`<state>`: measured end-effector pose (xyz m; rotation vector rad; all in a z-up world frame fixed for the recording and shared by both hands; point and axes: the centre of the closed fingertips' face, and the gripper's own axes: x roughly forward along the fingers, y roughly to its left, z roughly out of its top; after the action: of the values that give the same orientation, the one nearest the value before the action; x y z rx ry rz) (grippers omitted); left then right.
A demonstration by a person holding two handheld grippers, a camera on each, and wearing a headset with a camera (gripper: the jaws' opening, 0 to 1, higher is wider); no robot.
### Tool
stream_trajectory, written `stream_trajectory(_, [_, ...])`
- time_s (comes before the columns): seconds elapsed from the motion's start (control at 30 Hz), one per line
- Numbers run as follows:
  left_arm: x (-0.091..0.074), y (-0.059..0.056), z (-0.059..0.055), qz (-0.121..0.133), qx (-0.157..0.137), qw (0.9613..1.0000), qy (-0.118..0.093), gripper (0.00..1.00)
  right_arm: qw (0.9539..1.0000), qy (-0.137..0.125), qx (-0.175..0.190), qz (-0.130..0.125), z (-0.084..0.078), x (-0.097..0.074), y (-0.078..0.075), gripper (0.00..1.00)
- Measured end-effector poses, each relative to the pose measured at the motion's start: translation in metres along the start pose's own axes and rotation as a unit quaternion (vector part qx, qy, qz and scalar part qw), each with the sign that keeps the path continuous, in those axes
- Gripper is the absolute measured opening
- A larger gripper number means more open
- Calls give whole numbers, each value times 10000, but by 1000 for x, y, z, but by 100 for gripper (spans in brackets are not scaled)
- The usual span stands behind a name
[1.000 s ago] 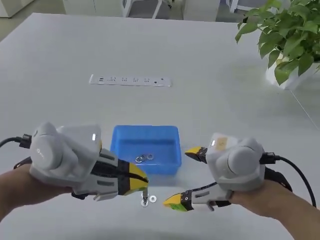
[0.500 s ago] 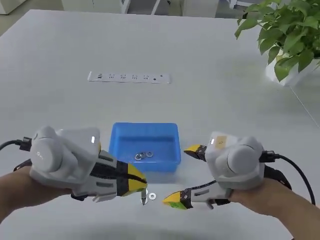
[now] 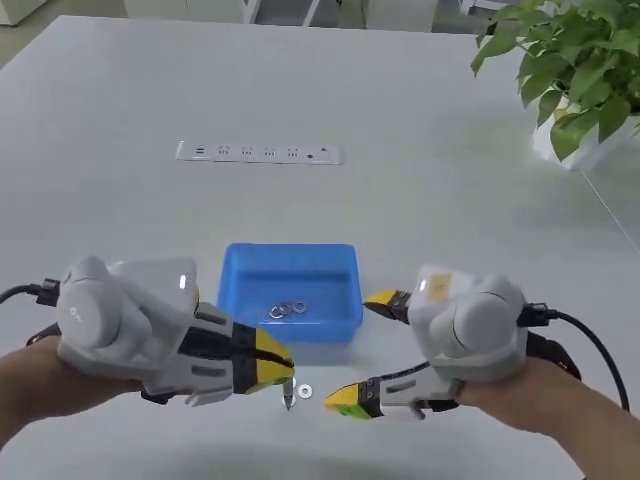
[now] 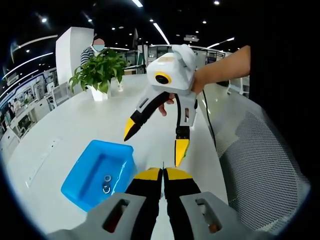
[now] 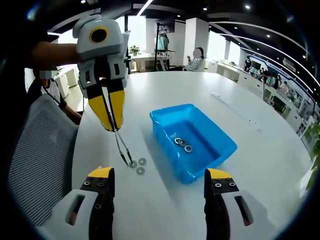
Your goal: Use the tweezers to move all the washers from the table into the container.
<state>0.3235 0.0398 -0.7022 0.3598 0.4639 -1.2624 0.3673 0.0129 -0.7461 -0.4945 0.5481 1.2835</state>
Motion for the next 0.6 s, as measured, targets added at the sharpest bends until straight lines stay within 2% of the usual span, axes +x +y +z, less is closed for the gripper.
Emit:
stream_trajectory(0.27, [-2,-1,-1,-41,30,10000,58,5,9992,-25,-278,287,6,9,14,65])
stream_trajectory(0.6, [-3,-1,-1,-92,66,9999,114,5,9945,53,-734,741,10,25,32,46])
